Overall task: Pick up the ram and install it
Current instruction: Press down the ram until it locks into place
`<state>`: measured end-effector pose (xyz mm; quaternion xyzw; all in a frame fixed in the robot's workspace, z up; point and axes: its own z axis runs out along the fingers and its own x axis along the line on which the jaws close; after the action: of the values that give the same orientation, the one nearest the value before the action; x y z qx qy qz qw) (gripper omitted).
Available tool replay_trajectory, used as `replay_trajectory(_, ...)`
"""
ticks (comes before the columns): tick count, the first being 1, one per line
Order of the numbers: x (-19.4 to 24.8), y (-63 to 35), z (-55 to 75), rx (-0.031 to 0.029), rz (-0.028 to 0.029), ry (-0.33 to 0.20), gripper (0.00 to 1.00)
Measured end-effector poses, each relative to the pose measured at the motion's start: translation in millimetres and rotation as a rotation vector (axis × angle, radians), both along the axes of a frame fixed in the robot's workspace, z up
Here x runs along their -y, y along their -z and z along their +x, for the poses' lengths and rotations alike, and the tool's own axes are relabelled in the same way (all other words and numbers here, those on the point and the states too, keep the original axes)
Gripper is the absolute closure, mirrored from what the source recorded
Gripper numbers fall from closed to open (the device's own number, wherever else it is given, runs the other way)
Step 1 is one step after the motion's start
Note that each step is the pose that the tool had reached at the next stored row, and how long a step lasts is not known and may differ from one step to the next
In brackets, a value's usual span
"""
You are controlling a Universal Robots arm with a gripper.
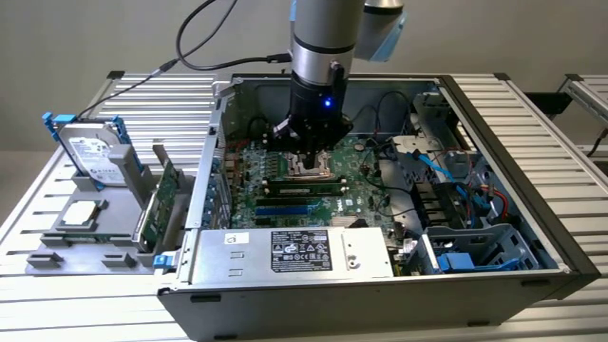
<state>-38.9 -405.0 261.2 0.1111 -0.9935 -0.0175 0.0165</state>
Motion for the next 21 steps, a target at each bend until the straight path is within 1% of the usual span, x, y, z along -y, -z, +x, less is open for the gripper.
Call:
replay_trajectory(5,0.3,0.0,0.1,0.0000,0.0001,0.043,0.89)
replay_trajectory(9,1.7,0.0,0.1,0.0000,0.0001,0.071,0.89)
replay_trajectory(21,11.2,-0.5,0.1,0.0000,0.0001,0.129,0.89)
